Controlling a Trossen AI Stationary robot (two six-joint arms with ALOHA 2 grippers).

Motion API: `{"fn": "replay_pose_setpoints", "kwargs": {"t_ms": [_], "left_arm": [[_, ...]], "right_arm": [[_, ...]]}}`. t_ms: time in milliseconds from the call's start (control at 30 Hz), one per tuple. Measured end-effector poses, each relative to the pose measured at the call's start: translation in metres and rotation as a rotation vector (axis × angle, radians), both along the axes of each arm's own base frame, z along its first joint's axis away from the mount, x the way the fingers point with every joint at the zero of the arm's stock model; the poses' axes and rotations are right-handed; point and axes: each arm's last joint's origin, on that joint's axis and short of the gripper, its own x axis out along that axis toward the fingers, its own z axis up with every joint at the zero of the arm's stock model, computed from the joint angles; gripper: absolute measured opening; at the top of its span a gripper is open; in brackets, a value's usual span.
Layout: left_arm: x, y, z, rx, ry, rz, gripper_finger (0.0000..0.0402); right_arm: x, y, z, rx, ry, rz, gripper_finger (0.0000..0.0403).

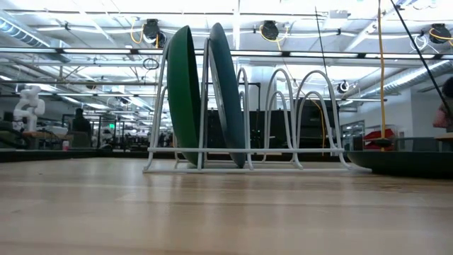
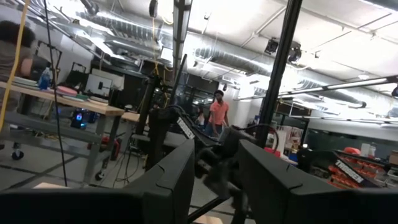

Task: Sort dishes
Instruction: Put the dark blue plate into the white dish rack

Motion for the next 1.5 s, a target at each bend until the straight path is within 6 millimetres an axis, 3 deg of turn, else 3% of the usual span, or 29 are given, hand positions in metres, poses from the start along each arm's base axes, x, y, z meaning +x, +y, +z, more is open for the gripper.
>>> {"fn": "replay_pose_setpoints", "kwargs": {"t_ms": [267,500,933,1333,1500], "left_arm": [[0.000,0.000,0.000,-0.001,0.000,0.000,0.0135],[0.000,0.000,0.000,0.005,0.000,0.002,0.0135],[0.000,0.000,0.000,0.020,0.001,0.019,0.0135],[0.000,0.000,0.000,0.019,0.001,0.019,0.0135],[0.000,0.000,0.000,0.019,0.001,0.018,0.0135]], "right_arm": [[-0.047,-0.045,-0.033,0.203,0.197,-0.114,0.0169],[-0.075,-0.060,-0.065,0.383,0.503,-0.246,0.0169],[-0.075,-0.051,-0.118,0.470,0.910,-0.452,0.0169],[-0.064,-0.049,-0.161,0.430,1.092,-0.621,0.0168],[-0.059,-0.050,-0.168,0.414,1.111,-0.633,0.0135]]}}
